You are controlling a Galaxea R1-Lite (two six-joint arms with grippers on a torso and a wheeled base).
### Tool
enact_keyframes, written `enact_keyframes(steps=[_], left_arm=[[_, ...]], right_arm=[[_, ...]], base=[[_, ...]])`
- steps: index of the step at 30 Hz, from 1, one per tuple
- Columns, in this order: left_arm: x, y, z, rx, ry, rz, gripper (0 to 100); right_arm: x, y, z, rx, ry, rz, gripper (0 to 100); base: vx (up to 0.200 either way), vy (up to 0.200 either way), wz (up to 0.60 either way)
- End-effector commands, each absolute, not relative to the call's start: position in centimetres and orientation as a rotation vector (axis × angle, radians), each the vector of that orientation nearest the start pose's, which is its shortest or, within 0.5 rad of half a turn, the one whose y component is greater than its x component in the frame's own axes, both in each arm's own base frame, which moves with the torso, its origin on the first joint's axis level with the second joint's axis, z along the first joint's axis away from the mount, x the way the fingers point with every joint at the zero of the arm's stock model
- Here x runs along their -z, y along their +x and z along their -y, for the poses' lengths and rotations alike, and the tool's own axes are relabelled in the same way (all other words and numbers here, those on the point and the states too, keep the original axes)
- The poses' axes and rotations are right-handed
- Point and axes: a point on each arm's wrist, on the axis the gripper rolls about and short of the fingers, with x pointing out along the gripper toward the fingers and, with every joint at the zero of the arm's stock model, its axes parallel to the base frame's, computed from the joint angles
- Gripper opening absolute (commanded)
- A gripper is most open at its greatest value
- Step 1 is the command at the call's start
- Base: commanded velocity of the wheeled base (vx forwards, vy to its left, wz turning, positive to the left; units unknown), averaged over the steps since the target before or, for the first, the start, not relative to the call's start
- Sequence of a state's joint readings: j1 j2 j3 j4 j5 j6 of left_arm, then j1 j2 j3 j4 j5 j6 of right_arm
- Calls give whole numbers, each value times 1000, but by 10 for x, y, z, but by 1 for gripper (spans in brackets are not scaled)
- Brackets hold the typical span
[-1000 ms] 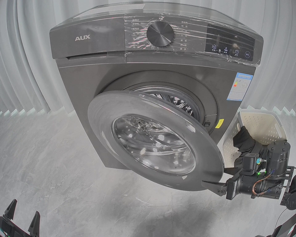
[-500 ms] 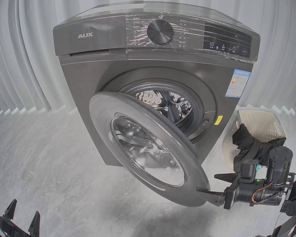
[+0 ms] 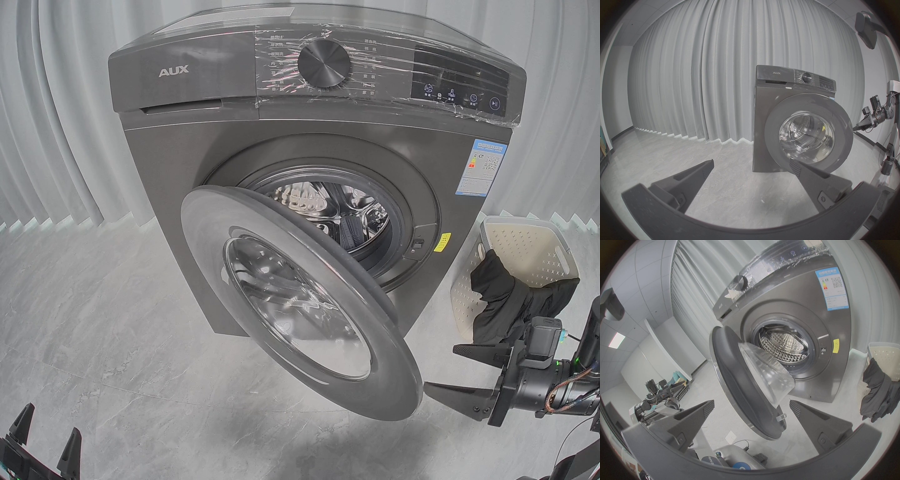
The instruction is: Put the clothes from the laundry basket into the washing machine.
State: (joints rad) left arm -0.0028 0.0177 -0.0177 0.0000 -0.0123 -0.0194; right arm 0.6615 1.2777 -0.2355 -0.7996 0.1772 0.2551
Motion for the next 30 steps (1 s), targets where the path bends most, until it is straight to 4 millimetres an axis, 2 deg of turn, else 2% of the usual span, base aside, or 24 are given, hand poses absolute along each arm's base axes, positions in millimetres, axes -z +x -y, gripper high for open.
enact_keyframes(steps=[1, 6, 11, 16, 17, 19, 30], left_arm=[[-76, -23, 0, 15, -20, 0, 100], [-76, -23, 0, 15, -20, 0, 100], [-76, -23, 0, 15, -20, 0, 100], [-76, -23, 0, 15, -20, 0, 100], [-76, -23, 0, 15, -20, 0, 100], [-76, -23, 0, 15, -20, 0, 100], [-76, -23, 0, 15, -20, 0, 100]], right_arm=[[-163, 128, -93, -758, 213, -277, 100], [-167, 145, -88, -708, 227, -270, 100], [-146, 179, -94, -631, 207, -379, 100], [-136, 193, -102, -591, 179, -412, 100], [-132, 204, -107, -545, 167, -419, 100], [-127, 212, -112, -498, 161, -421, 100], [-116, 199, -134, -554, 120, -460, 100]], base=[[0, 0, 0], [0, 0, 0], [0, 0, 0], [0, 0, 0], [0, 0, 0], [0, 0, 0], [0, 0, 0]])
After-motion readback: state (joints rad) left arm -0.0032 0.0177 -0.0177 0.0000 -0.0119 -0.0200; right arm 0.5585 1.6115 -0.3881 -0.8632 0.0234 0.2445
